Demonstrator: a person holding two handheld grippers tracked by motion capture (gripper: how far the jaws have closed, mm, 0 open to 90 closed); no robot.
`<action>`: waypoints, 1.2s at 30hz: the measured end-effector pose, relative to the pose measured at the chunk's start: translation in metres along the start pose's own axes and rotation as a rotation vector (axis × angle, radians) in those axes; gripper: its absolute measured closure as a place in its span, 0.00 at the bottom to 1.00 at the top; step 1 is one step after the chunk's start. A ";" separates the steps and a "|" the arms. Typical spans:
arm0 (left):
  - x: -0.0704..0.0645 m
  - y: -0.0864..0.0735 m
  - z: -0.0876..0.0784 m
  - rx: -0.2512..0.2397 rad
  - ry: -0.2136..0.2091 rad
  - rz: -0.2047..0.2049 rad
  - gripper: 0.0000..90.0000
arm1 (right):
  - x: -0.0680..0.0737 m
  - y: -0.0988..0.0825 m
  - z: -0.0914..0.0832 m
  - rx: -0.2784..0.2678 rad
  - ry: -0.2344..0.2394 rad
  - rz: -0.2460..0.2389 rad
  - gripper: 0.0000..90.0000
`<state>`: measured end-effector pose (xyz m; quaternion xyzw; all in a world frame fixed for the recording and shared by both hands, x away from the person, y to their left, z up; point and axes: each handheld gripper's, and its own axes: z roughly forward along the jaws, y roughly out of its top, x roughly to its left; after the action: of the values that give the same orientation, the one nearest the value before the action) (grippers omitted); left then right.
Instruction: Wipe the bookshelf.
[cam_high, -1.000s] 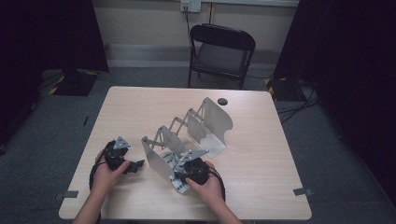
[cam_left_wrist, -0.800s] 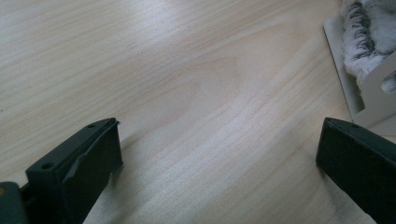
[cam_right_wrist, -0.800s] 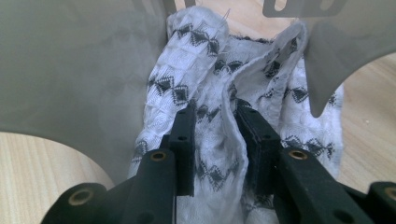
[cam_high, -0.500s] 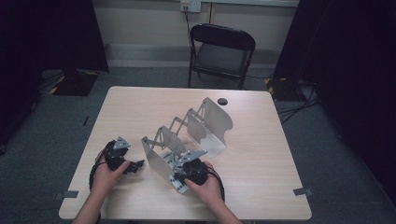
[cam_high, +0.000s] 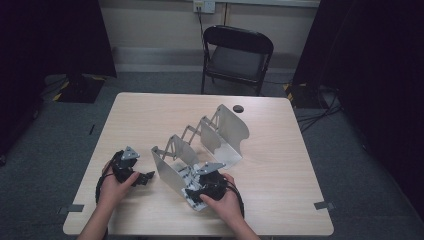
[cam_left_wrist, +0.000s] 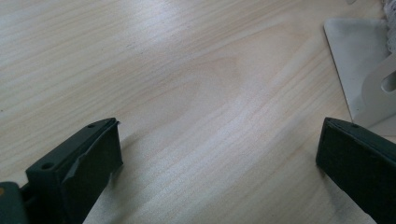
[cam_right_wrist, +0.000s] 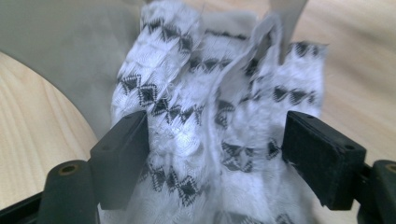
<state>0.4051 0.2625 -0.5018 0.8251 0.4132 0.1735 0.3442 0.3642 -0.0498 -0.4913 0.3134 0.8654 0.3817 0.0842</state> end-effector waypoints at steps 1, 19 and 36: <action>0.000 0.000 0.000 0.000 0.000 0.000 0.00 | 0.001 -0.001 0.001 -0.003 -0.003 -0.006 0.25; 0.000 0.000 0.000 0.000 0.000 0.000 0.00 | 0.003 0.015 -0.010 0.031 0.150 -0.008 0.86; 0.000 0.000 0.000 -0.001 0.000 -0.001 0.00 | 0.006 0.078 -0.063 -0.119 0.247 0.002 0.86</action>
<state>0.4050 0.2624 -0.5018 0.8247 0.4135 0.1733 0.3447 0.3720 -0.0444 -0.3910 0.2591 0.8447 0.4683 -0.0050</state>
